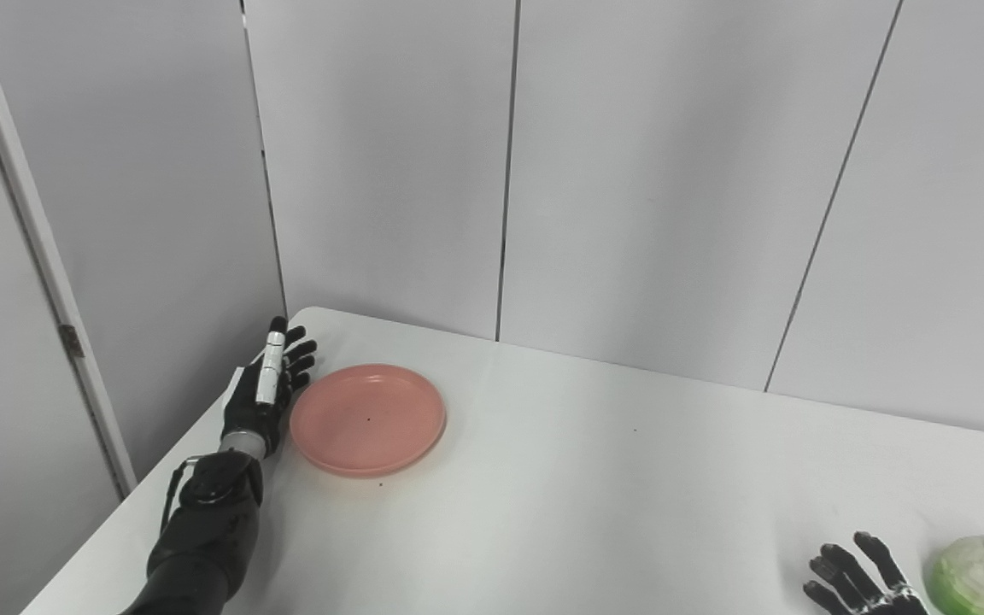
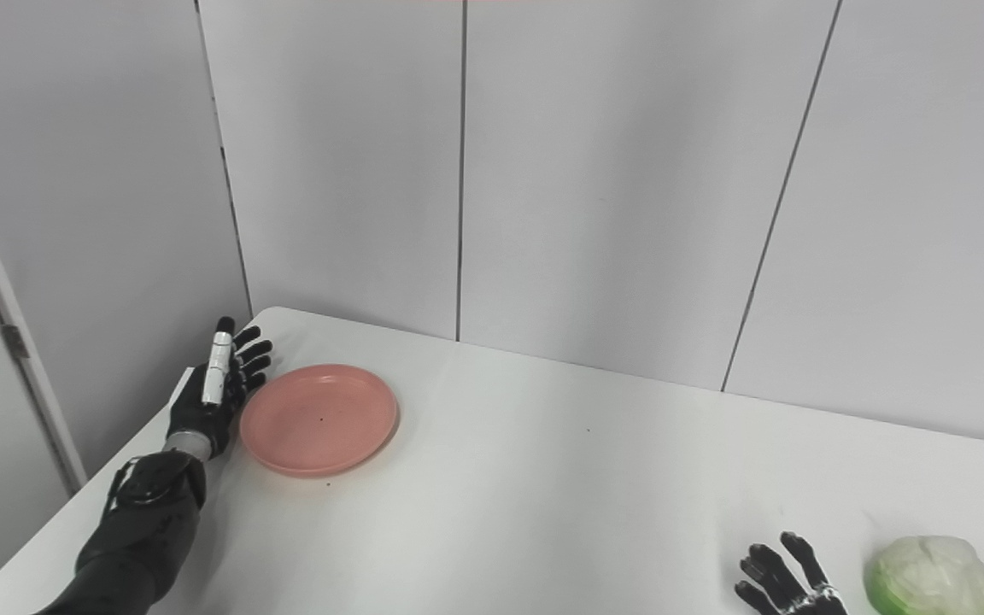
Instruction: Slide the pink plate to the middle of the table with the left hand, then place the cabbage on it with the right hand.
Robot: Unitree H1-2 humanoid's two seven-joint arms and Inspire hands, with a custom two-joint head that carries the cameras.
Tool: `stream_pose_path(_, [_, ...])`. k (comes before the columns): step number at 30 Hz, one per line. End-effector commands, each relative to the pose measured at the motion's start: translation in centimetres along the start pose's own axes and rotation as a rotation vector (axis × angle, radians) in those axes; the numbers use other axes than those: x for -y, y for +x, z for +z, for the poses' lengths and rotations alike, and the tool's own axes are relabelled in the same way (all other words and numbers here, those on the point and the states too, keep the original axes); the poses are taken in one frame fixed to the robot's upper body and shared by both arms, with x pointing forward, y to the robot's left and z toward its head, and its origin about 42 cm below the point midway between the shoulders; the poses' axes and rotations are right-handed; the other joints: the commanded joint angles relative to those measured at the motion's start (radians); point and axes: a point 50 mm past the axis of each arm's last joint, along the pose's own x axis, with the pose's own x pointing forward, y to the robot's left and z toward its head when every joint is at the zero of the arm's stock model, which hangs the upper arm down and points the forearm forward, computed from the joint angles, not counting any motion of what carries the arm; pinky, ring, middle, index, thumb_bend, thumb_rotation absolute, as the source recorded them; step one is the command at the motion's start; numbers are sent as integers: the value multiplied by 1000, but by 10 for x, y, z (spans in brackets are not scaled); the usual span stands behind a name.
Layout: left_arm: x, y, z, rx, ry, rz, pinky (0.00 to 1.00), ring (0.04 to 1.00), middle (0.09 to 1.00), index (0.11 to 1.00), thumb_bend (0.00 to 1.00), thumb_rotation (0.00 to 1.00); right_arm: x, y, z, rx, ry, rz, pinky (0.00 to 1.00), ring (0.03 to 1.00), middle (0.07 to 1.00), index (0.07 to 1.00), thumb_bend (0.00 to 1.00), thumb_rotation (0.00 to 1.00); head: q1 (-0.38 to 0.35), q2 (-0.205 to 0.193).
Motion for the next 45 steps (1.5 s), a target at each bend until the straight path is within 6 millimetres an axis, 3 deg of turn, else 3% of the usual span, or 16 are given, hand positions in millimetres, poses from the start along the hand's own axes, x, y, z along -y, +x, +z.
stream_pose_path(1, [-5,24,50,130,23,-17,917,879,842,826,850,955,44,-43,-32,-200,-30,-114,837,849,839,893,889,826,-3,3])
stream_pose_path(12, [20,9,19,93,33,-93,864,863,842,841,876,983,41,-41,-29,-190,-35,-107,832,851,837,892,892,819,-10,17])
stream_pose_path(18, [36,-3,4,76,-19,-135,843,857,834,834,913,951,38,-41,-26,-192,-37,-107,838,851,835,890,892,815,-15,22])
stream_pose_path(23, [50,-15,-8,78,-67,-194,886,885,851,861,864,955,37,-41,-25,-199,-38,-106,837,853,840,894,894,814,-16,24])
stream_pose_path(27, [61,-24,-14,75,-85,-224,827,878,853,869,875,961,36,-40,-24,-203,-42,-101,844,852,836,897,889,823,-20,28])
stream_pose_path(31, [68,-32,-20,71,-105,-251,891,895,863,882,875,955,35,-39,-23,-207,-45,-101,844,854,836,897,889,823,-25,31])
stream_pose_path(45, [102,-54,-36,35,-140,-320,863,871,841,865,838,964,28,-37,-19,-214,-51,-103,833,848,837,897,899,822,-50,52])
